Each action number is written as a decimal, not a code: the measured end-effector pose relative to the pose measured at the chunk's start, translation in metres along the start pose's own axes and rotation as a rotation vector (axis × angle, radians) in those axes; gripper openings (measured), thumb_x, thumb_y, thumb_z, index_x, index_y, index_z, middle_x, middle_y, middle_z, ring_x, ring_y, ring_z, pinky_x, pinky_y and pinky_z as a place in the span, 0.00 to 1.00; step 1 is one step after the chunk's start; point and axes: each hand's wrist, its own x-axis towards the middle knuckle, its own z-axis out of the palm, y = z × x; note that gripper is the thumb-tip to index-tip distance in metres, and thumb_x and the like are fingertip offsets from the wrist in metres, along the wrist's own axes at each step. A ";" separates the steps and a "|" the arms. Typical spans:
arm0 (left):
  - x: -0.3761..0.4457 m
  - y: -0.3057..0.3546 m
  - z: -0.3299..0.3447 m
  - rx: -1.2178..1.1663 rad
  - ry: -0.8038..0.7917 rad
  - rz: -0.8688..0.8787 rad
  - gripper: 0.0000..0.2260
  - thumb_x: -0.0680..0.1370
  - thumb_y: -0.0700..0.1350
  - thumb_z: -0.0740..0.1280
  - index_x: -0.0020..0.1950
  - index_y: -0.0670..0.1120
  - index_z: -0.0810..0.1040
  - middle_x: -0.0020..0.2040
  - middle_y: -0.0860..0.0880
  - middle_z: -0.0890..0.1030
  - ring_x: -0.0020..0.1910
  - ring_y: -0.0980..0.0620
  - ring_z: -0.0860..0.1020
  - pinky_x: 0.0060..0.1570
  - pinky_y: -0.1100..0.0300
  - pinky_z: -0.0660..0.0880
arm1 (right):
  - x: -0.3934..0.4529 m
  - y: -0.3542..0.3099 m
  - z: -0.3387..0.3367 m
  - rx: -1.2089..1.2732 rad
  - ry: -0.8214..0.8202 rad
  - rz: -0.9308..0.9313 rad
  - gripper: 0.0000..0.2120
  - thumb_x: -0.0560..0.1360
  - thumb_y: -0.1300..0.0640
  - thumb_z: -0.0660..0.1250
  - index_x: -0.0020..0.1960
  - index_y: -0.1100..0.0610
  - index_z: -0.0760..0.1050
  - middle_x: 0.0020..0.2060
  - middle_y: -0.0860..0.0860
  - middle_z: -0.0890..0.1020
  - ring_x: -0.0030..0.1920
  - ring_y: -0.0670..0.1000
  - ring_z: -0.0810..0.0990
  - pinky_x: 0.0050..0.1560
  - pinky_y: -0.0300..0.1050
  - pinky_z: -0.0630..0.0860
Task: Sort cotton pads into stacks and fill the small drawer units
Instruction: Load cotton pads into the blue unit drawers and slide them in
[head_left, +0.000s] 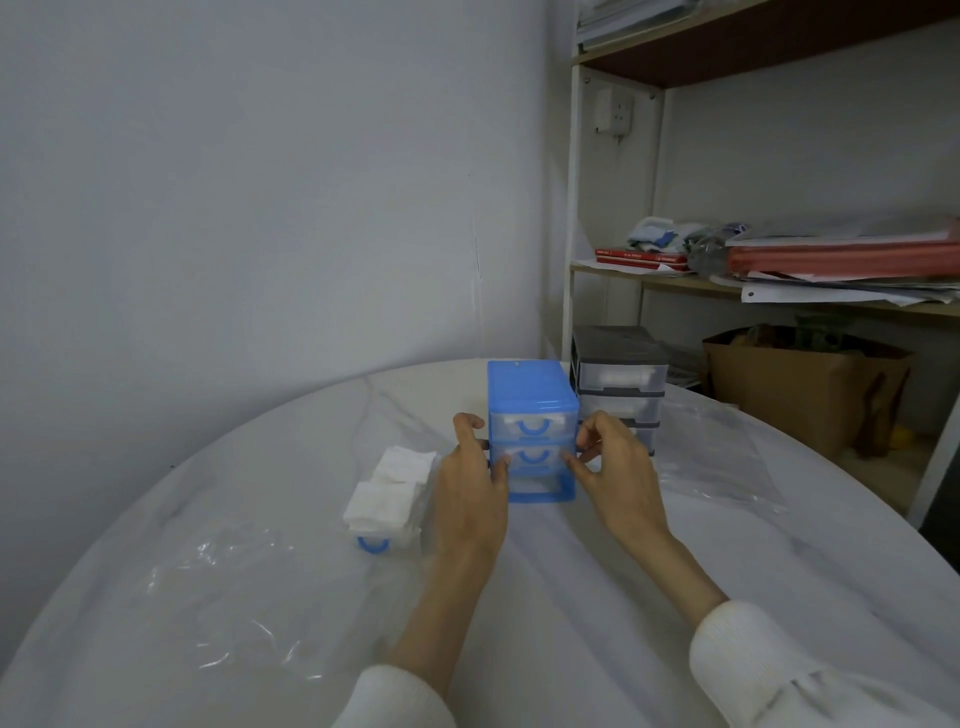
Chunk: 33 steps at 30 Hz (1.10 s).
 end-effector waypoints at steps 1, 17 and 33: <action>-0.001 0.001 0.000 0.007 0.002 -0.007 0.13 0.77 0.38 0.62 0.58 0.48 0.63 0.49 0.47 0.79 0.45 0.47 0.79 0.45 0.48 0.78 | 0.000 0.000 0.000 -0.020 -0.013 0.002 0.12 0.71 0.64 0.71 0.40 0.54 0.68 0.39 0.47 0.74 0.37 0.44 0.73 0.35 0.31 0.66; 0.005 0.014 -0.067 0.075 -0.041 -0.128 0.11 0.75 0.33 0.59 0.54 0.39 0.75 0.51 0.41 0.80 0.48 0.45 0.77 0.47 0.60 0.70 | -0.016 -0.057 0.007 0.150 -0.346 0.163 0.07 0.72 0.65 0.65 0.39 0.55 0.74 0.36 0.49 0.78 0.35 0.47 0.77 0.38 0.39 0.74; 0.002 -0.040 -0.128 0.126 -0.268 -0.349 0.19 0.76 0.33 0.56 0.66 0.40 0.70 0.57 0.41 0.75 0.50 0.45 0.73 0.43 0.62 0.69 | -0.038 -0.111 0.057 0.183 -0.602 0.317 0.11 0.75 0.58 0.64 0.43 0.67 0.75 0.38 0.60 0.77 0.37 0.52 0.74 0.40 0.43 0.70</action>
